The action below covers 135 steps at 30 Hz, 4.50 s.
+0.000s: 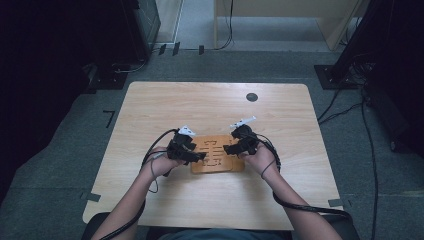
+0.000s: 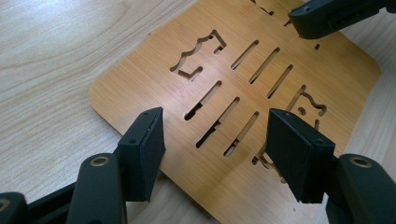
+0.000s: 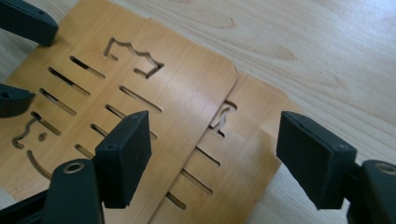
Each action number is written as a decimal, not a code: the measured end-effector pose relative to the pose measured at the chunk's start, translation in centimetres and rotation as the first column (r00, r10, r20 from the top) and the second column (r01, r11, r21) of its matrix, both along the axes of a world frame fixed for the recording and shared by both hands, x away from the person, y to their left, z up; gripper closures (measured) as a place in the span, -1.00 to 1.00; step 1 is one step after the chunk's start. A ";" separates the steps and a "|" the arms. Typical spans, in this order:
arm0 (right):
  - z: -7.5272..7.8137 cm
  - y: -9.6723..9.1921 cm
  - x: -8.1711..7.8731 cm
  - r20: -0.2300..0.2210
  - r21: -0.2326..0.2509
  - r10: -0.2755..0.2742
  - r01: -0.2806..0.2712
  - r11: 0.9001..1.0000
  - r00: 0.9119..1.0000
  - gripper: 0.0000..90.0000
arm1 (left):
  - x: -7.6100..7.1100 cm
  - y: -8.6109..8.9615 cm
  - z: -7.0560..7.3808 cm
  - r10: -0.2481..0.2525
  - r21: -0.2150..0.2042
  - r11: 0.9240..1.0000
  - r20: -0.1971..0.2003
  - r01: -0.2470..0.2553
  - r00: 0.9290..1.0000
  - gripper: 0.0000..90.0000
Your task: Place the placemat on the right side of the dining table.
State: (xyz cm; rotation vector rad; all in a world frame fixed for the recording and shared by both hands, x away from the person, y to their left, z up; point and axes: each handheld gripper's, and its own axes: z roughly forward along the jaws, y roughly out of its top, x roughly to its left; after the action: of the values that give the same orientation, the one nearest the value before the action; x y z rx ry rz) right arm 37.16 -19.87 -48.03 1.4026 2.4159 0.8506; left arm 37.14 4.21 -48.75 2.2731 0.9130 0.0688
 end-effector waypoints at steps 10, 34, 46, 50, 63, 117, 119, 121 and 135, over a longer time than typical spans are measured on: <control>0.6 0.1 0.3 -0.018 0.023 -0.020 0.021 1.000 1.000 -0.33 | 0.1 0.1 0.0 -0.002 -0.001 1.000 -0.004 0.002 1.000 -0.19; 0.7 0.4 0.3 -0.153 0.080 -0.038 0.051 0.995 0.987 0.00 | 0.2 0.1 -0.6 -0.007 -0.009 1.000 -0.015 0.007 1.000 -0.22; 0.4 0.6 0.4 -0.222 0.084 -0.043 0.063 0.994 0.974 0.12 | 0.2 0.0 -0.6 -0.016 -0.022 1.000 -0.014 0.016 1.000 -0.23; 0.3 1.0 0.4 -0.235 0.081 -0.044 0.065 0.995 0.971 0.12 | 0.2 -0.1 -0.7 -0.016 -0.021 1.000 -0.012 0.016 1.000 -0.24; 0.0 1.0 0.5 -0.267 0.102 -0.053 0.083 0.991 0.962 0.07 | 0.1 0.0 -0.7 -0.017 -0.031 0.999 -0.015 0.017 1.000 -0.24; 8.5 4.1 0.4 -0.316 0.080 -0.016 0.044 0.996 0.949 0.16 | 1.4 1.2 -0.4 -0.103 -0.250 0.966 -0.171 0.058 0.980 -0.29; 9.0 4.5 0.4 -0.323 0.067 -0.017 0.040 0.997 0.946 0.17 | 1.4 1.2 -0.5 -0.114 -0.264 0.962 -0.174 0.065 0.978 -0.30; 9.4 4.7 0.5 -0.330 0.054 -0.016 0.035 0.998 0.944 0.18 | 1.4 1.2 -0.4 -0.125 -0.270 0.960 -0.176 0.074 0.976 -0.30; 11.3 6.8 0.6 -0.376 -0.032 0.007 -0.021 0.999 0.927 0.22 | 1.6 1.6 -0.2 -0.128 -0.294 0.953 -0.161 0.076 0.979 -0.33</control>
State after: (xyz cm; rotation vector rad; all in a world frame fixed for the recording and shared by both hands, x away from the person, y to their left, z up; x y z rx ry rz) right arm 37.71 -13.10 -36.72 1.6668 2.7015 0.5785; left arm 38.79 5.85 -48.92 2.0721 0.8328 -0.3001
